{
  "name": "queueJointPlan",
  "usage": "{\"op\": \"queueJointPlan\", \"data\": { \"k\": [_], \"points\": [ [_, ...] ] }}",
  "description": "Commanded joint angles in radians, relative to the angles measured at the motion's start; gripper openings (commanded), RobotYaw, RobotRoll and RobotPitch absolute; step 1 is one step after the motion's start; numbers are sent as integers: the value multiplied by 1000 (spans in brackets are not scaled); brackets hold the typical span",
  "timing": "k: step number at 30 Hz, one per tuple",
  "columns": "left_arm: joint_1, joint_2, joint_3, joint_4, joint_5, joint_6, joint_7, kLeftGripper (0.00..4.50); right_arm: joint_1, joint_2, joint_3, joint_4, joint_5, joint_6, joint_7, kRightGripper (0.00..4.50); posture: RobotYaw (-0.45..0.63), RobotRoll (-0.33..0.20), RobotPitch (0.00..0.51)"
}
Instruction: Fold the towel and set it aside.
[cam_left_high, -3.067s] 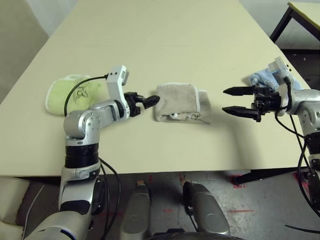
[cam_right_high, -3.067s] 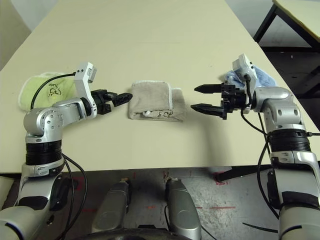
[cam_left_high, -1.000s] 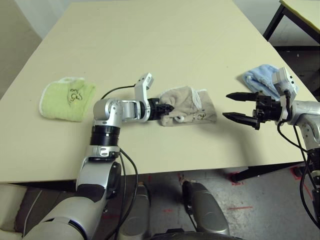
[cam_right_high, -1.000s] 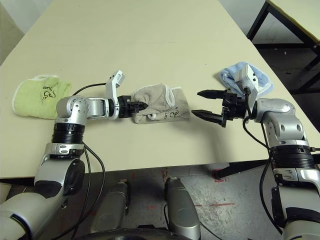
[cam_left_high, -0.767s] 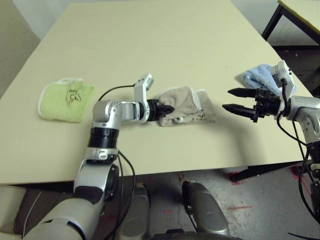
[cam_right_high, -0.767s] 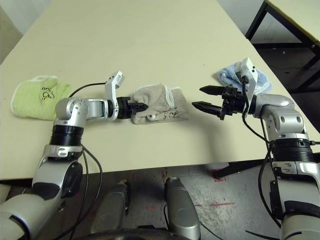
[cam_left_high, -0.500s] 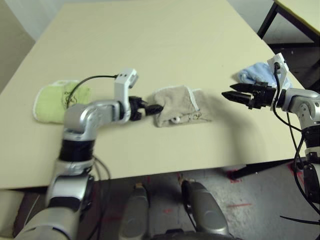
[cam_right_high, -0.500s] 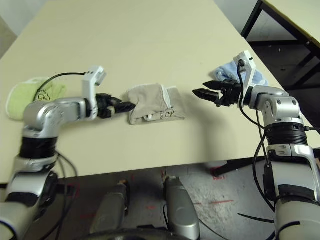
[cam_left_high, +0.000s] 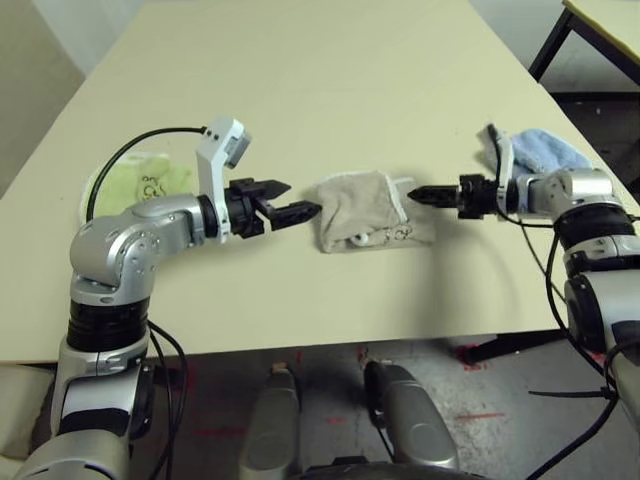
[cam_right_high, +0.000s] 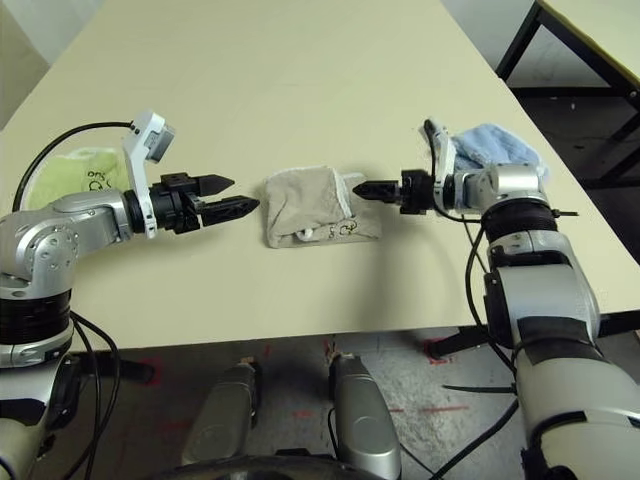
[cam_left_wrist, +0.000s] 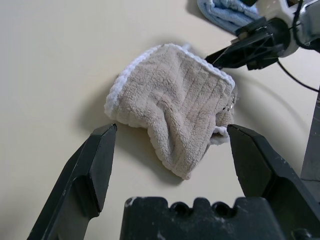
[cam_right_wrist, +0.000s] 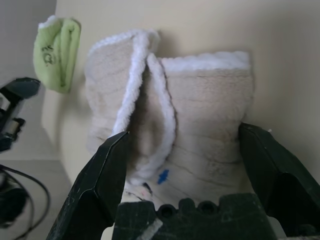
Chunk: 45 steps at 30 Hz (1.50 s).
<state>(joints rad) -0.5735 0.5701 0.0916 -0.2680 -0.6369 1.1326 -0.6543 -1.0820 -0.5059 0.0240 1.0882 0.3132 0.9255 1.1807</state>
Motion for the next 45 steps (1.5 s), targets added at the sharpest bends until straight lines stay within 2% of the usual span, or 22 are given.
{"op": "queueJointPlan", "data": {
  "k": [1, 13, 22, 31, 34, 43, 45],
  "points": [
    [-2, 3, 3, -12, -16, 0, 4, 4484, -12, 28, -13, 59, -13, 12, 31, 4500, 143, 0, 116],
    [5, 2, 15, -36, -43, 33, 39, 4484, -17, 81, -52, 134, -25, 33, 72, 4500, 168, 0, 127],
    [-7, -2, 6, -17, -38, 31, 56, 4484, 12, 85, -53, 135, -48, 45, 135, 4500, 165, 0, 125],
    [-24, -3, -5, -14, -38, 34, 61, 4484, -1, 125, -12, 122, -130, -18, 30, 4500, 160, 0, 127],
    [-26, -4, -7, -14, -37, 35, 63, 4500, -15, 132, -4, 119, -150, -17, -12, 3558, 160, 0, 129],
    [-20, -22, -1, -26, -43, 37, 82, 4500, -43, 166, 43, 71, -188, 12, -15, 14, 168, 0, 131],
    [-18, -27, -2, -28, -42, 35, 87, 4500, -45, 169, 39, 64, -185, 15, -14, 14, 172, 0, 131]
  ]
}}
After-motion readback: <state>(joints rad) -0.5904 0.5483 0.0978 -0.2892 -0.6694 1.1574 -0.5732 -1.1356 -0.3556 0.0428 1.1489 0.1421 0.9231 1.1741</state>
